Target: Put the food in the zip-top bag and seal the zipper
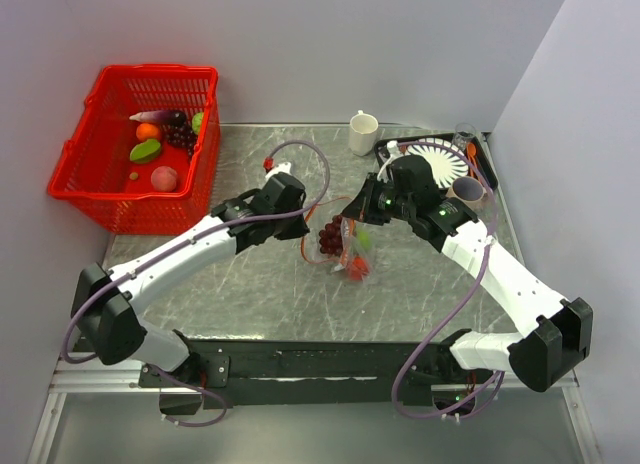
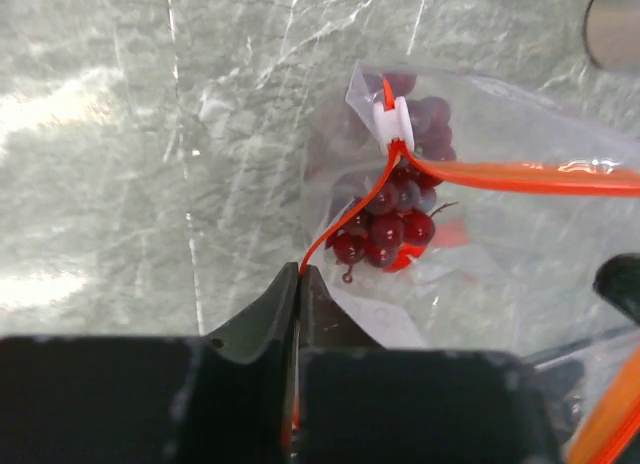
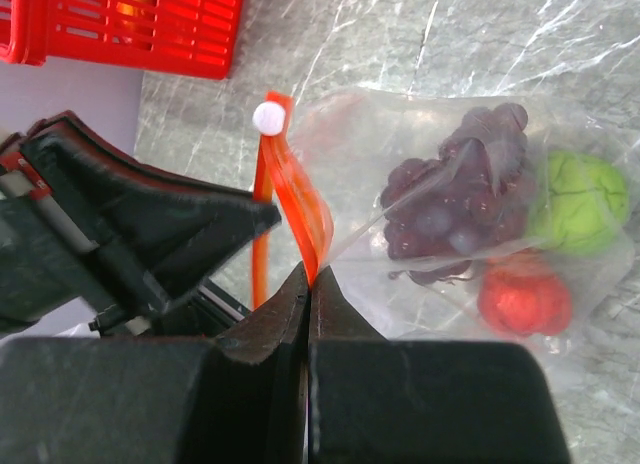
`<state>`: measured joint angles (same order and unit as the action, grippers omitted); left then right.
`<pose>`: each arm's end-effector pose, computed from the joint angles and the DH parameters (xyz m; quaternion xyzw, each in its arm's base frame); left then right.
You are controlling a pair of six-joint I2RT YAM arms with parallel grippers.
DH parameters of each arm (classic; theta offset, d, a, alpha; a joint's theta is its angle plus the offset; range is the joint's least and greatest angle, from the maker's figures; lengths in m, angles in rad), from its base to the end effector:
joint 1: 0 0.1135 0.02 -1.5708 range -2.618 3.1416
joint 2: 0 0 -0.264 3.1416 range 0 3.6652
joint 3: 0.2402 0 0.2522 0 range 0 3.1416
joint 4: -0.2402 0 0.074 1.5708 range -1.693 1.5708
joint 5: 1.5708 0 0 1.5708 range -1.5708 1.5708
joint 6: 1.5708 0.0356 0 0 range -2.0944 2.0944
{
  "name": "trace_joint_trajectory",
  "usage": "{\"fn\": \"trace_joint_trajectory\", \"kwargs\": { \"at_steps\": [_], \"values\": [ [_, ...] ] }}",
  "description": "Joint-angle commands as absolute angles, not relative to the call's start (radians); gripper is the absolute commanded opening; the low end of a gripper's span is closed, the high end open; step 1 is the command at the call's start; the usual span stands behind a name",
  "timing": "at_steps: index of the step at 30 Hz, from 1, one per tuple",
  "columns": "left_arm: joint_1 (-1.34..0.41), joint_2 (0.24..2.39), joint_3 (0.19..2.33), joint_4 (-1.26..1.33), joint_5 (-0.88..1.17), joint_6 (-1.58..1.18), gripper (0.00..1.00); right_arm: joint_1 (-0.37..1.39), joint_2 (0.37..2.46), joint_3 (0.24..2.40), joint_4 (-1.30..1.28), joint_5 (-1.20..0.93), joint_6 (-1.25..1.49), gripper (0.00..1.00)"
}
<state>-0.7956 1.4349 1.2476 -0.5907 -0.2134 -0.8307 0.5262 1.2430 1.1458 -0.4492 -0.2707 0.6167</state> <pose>0.2248 -0.2187 0.3120 -0.0572 0.9163 -0.2114 0.3352 0.2349 0.1474 0.3431 -0.0270 0.8658 0.3616 0.3448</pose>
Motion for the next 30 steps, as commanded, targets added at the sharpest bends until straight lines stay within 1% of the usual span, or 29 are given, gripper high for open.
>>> {"fn": "trace_joint_trajectory", "kwargs": {
  "at_steps": [1, 4, 7, 8, 11, 13, 16, 19, 22, 25, 27, 28, 30],
  "values": [
    [-0.796, 1.436, 1.298, -0.594, -0.229, -0.816, 0.01, 0.532, 1.233, 1.158, -0.396, -0.285, 0.614, 0.0],
    [-0.796, 1.425, 1.382, -0.632, -0.232, -0.776, 0.01, 0.531, 1.238, 1.141, -0.403, -0.284, 0.601, 0.0],
    [-0.796, 1.431, 1.526, -0.696, -0.198, -0.735, 0.01, 0.532, 1.244, 1.096, -0.388, -0.293, 0.6, 0.0],
    [-0.796, 1.437, 1.614, -0.724, -0.192, -0.727, 0.01, 0.532, 1.244, 1.085, -0.387, -0.291, 0.598, 0.0],
    [-0.796, 1.459, 1.733, -0.788, -0.179, -0.704, 0.01, 0.532, 1.25, 1.069, -0.393, -0.282, 0.594, 0.0],
    [-0.79, 1.457, 1.733, -0.779, -0.163, -0.693, 0.01, 0.531, 1.249, 1.097, -0.425, -0.243, 0.574, 0.0],
    [-0.762, 1.44, 1.623, -0.752, -0.137, -0.706, 0.01, 0.532, 1.244, 1.173, -0.484, -0.18, 0.532, 0.0],
    [-0.742, 1.431, 1.58, -0.732, -0.106, -0.721, 0.01, 0.532, 1.244, 1.261, -0.535, -0.146, 0.502, 0.0],
    [-0.741, 1.437, 1.615, -0.765, -0.103, -0.715, 0.01, 0.531, 1.243, 1.305, -0.549, -0.14, 0.488, 0.0],
    [-0.733, 1.453, 1.657, -0.808, -0.124, -0.695, 0.01, 0.531, 1.243, 1.301, -0.539, -0.17, 0.488, 0.0],
    [-0.718, 1.456, 1.651, -0.79, -0.114, -0.689, 0.01, 0.531, 1.252, 1.29, -0.535, -0.19, 0.494, 0.0],
    [-0.71, 1.456, 1.62, -0.77, -0.088, -0.684, 0.02, 0.531, 1.252, 1.266, -0.523, -0.195, 0.498, 0.0],
    [-0.678, 1.447, 1.573, -0.68, 0.009, -0.689, 0.39, 0.531, 1.259, 1.235, -0.5, -0.212, 0.515, 0.0]
  ]
}}
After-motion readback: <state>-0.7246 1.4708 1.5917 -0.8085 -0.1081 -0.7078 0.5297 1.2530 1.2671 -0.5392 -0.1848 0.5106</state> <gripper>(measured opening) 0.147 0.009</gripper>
